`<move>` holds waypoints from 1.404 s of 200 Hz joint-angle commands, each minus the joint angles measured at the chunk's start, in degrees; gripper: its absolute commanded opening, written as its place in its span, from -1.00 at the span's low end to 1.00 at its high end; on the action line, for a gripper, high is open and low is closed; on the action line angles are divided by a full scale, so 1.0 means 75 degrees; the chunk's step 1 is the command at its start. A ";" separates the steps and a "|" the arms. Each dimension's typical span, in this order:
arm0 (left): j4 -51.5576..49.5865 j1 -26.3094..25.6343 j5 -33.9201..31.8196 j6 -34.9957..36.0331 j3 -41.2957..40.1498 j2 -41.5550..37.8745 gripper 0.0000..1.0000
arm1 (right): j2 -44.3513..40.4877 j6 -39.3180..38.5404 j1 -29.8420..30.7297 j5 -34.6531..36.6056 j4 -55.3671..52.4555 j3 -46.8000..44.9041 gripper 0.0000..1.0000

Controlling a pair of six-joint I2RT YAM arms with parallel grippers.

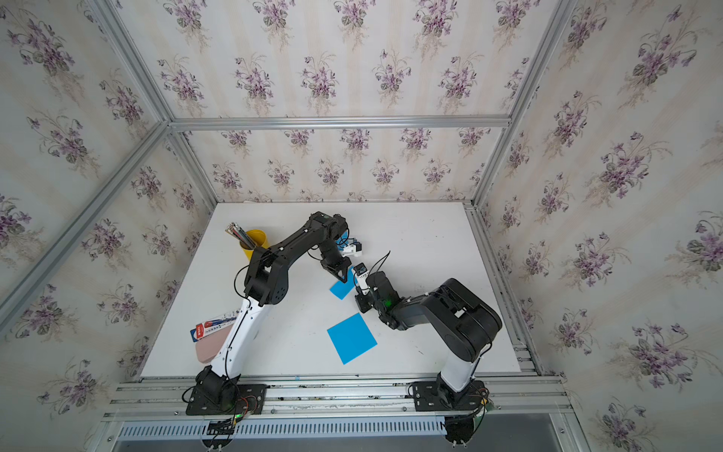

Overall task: Fold the square paper along the opposite sides
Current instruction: Smooth out the paper at the center of the board.

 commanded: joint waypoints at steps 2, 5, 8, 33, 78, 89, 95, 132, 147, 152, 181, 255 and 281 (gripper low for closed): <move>-0.0038 -0.0028 -0.0389 -0.0007 -0.0086 0.0078 -1.00 | 0.0150 -0.0309 0.0109 -0.0318 0.0758 0.0196 -1.00; -0.0038 -0.0025 -0.0385 -0.0001 -0.0083 0.0078 -1.00 | 0.0207 -0.0338 0.0113 -0.0335 0.0762 0.0259 -1.00; -0.0038 -0.0029 -0.0404 0.0010 -0.0078 0.0078 -1.00 | 0.0265 -0.0362 0.0115 -0.0358 0.0748 0.0316 -1.00; -0.0038 -0.0020 -0.0443 0.0039 -0.0085 0.0055 -1.00 | 0.0726 -0.0456 0.0115 -0.0433 0.0632 0.0765 -1.00; -0.0027 -0.0020 -0.0422 0.0052 -0.0100 0.0078 -1.00 | 0.1377 -0.0344 0.0115 -0.0281 0.0262 0.1063 -1.00; -0.0027 -0.0020 -0.0416 0.0062 -0.0111 0.0078 -1.00 | 0.1455 -0.0281 0.0115 -0.0249 0.0151 0.1057 -1.00; -0.0027 -0.0020 -0.0401 0.0052 -0.0104 0.0078 -1.00 | 0.1463 -0.0248 0.0109 -0.0236 0.0097 0.1024 -1.00; 0.0006 -0.0009 -0.0460 0.0052 -0.0112 0.0090 -1.00 | 0.1194 -0.0103 0.0115 -0.0136 -0.0326 0.0669 -1.00; 0.0023 0.0003 -0.0468 0.0055 -0.0109 0.0110 -1.00 | 0.1000 -0.0011 0.0115 -0.0094 -0.0507 0.0452 -1.00; 0.0022 0.0004 -0.0472 0.0054 -0.0106 0.0119 -1.00 | 0.0929 0.0030 0.0115 -0.0090 -0.0550 0.0380 -1.00; 0.0020 0.0015 -0.0485 0.0058 -0.0083 0.0169 -1.00 | 0.0501 0.0233 0.0121 -0.0072 -0.0608 -0.0145 -1.00; -0.0015 0.0004 -0.0416 0.0027 -0.0085 0.0222 -1.00 | -0.0081 -0.0112 0.0382 -0.0473 -0.0026 0.0476 -1.00; -0.0028 0.0004 -0.0439 0.0029 -0.0112 0.0210 -1.00 | 0.0386 -0.0067 0.0603 -0.0521 0.0169 0.0746 -1.00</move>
